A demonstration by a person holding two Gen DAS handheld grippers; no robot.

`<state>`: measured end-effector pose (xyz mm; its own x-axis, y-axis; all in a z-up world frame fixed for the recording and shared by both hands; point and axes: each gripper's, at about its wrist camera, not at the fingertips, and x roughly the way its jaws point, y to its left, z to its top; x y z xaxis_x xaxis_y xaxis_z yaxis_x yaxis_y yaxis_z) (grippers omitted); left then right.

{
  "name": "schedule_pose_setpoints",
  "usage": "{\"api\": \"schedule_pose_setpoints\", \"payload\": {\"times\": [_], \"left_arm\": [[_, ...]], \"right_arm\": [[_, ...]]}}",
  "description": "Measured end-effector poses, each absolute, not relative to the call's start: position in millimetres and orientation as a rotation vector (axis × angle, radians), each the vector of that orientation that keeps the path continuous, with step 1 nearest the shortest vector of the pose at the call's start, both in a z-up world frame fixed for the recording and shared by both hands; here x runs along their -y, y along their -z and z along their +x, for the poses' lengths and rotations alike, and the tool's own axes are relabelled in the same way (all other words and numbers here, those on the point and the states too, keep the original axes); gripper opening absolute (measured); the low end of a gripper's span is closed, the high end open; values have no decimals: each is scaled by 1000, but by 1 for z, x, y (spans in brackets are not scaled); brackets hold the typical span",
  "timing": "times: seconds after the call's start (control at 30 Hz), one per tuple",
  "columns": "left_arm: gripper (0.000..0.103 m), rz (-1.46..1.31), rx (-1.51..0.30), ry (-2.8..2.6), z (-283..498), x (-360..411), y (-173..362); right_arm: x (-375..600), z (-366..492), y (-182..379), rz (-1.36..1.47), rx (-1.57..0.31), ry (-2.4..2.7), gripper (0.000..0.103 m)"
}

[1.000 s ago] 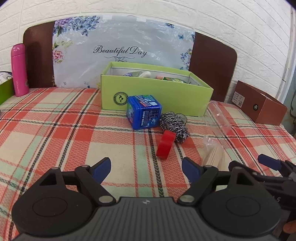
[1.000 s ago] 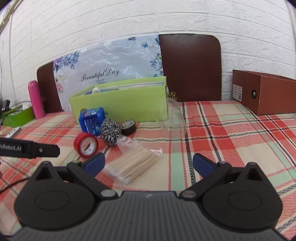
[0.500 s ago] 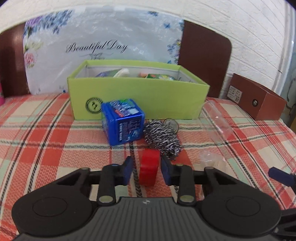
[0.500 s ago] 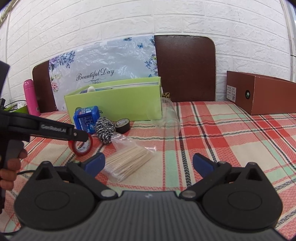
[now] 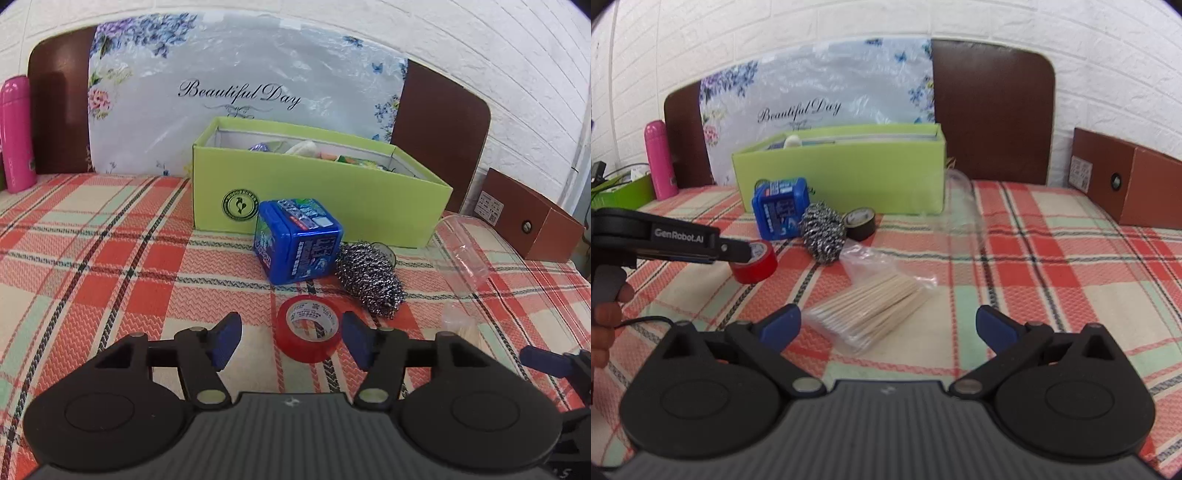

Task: Organize objects
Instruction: 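Return both tools to the pile and open them over the remaining items, then grasp the red tape roll with left tool while right tool grasps toothpick bag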

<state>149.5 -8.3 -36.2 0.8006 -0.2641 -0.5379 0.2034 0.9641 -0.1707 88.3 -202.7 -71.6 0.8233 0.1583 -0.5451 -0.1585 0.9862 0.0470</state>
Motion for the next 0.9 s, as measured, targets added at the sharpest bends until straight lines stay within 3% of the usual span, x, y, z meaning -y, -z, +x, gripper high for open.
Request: {"api": "schedule_pose_setpoints", "payload": {"times": [0.2,0.27,0.3,0.37,0.4,0.43,0.67,0.8,0.9], "left_arm": [[63,-130,-613,259,153,8,38],[63,-128,-619,263,155,10,39],[63,-123,-620,267,156,11,39],[63,-110,-623,272,158,15,40],[63,-102,-627,275,160,17,40],[63,-95,-630,278,161,19,41],[63,-78,-650,268,171,27,47],[58,-67,-648,263,173,29,48],[54,-60,-644,259,172,28,49]], "right_arm": [[189,112,76,43,-633,-162,103],[187,116,80,49,-634,-188,84],[187,116,82,47,-641,-214,66],[190,112,82,35,-631,-283,50],[191,109,81,11,-628,-318,36],[191,105,80,-20,-626,-341,31],[209,78,79,-75,-632,-349,26],[212,70,78,-52,-627,-326,44],[210,69,77,-42,-623,-327,47]]}}
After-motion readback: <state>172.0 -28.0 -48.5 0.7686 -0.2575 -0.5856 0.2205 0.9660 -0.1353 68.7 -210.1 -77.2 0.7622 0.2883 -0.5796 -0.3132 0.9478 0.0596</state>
